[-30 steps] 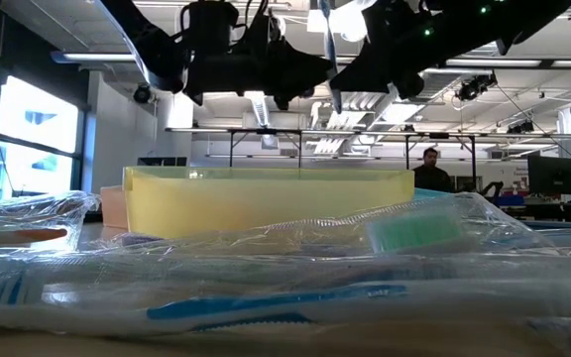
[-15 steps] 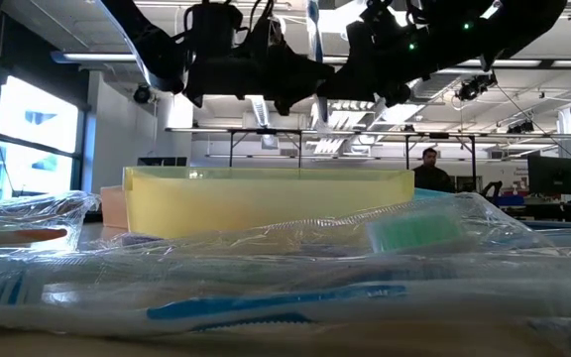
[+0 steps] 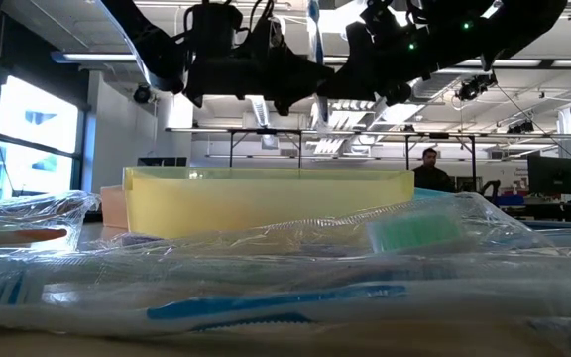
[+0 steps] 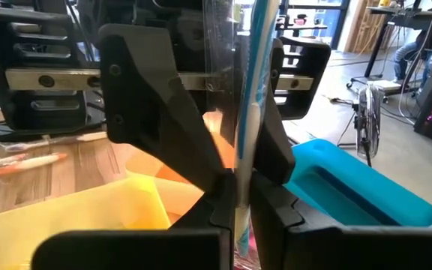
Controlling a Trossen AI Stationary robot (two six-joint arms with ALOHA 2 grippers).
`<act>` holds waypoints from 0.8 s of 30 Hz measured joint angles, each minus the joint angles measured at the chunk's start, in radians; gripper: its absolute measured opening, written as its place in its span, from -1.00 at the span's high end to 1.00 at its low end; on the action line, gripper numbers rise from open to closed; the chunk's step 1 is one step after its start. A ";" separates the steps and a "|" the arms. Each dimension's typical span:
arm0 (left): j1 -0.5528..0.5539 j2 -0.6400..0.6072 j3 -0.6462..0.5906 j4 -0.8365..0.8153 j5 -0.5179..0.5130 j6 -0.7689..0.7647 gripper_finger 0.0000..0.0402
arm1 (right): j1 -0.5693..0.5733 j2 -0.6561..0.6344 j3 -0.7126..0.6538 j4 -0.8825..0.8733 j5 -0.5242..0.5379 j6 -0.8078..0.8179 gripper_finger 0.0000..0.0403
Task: Pick & Place Toothbrushes
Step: Put the blue toothbrush into the blue bin
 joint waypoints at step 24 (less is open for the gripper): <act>0.000 0.001 -0.001 -0.001 0.003 -0.007 0.86 | 0.003 0.000 0.000 0.000 -0.042 0.038 0.49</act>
